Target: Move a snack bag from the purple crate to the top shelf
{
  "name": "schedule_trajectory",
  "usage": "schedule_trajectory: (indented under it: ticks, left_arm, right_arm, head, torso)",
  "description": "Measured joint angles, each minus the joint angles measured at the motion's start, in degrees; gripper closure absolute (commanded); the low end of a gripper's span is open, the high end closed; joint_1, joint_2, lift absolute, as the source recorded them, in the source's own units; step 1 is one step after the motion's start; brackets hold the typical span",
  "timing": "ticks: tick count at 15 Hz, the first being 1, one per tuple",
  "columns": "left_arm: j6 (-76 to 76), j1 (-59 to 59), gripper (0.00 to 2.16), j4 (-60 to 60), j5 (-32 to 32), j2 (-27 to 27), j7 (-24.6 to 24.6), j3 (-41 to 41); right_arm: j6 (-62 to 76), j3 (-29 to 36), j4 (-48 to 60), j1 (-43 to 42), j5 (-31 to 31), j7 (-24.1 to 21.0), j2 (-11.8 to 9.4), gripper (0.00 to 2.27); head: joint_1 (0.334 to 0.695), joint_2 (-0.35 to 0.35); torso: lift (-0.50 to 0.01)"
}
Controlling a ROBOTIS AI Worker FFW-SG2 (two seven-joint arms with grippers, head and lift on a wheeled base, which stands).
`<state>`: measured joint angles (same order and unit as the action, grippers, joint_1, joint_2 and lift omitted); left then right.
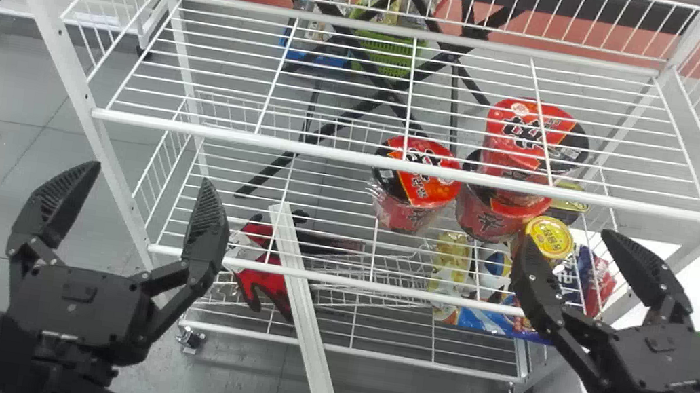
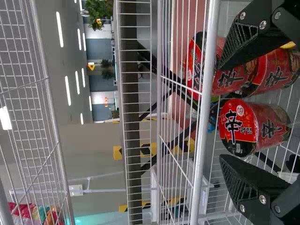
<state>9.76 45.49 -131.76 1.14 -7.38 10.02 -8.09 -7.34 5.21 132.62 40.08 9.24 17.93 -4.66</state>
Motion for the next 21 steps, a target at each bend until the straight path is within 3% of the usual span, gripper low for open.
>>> schedule_trajectory:
  ticks: [8,12,16,19,21]
  left_arm:
    - [0.3,0.2,0.04,0.2,0.0,0.0,0.0,-0.1]
    - [0.7,0.2,0.04,0.8,0.0,0.0,0.1,-0.1]
    - [2.4,0.1,0.04,1.8,0.0,0.0,0.4,-0.1]
    - [3.0,-0.2,0.04,2.8,0.0,0.0,0.4,0.0]
    - [3.0,-0.3,0.04,3.1,0.0,0.0,0.4,0.0]
  right_arm:
    - [-6.7,1.3,2.5,0.5,-0.1,0.2,0.0,0.16]
    - [-21.1,6.5,11.1,3.7,1.4,0.3,0.3,0.17]
    - [-37.0,20.2,16.4,5.3,4.1,1.5,2.5,0.17]
    - [-48.2,35.8,16.5,1.5,9.8,8.5,4.3,0.17]
    - [-57.2,45.6,15.3,-3.9,10.9,13.9,4.5,0.18]
  head:
    - [0.695,-0.018]
    - [0.695,-0.053]
    - [0.695,-0.195]
    - [0.695,-0.347]
    - [0.695,-0.350]
  torso:
    - [-0.454]
    - [-0.454]
    - [-0.454]
    - [-0.454]
    - [-0.454]
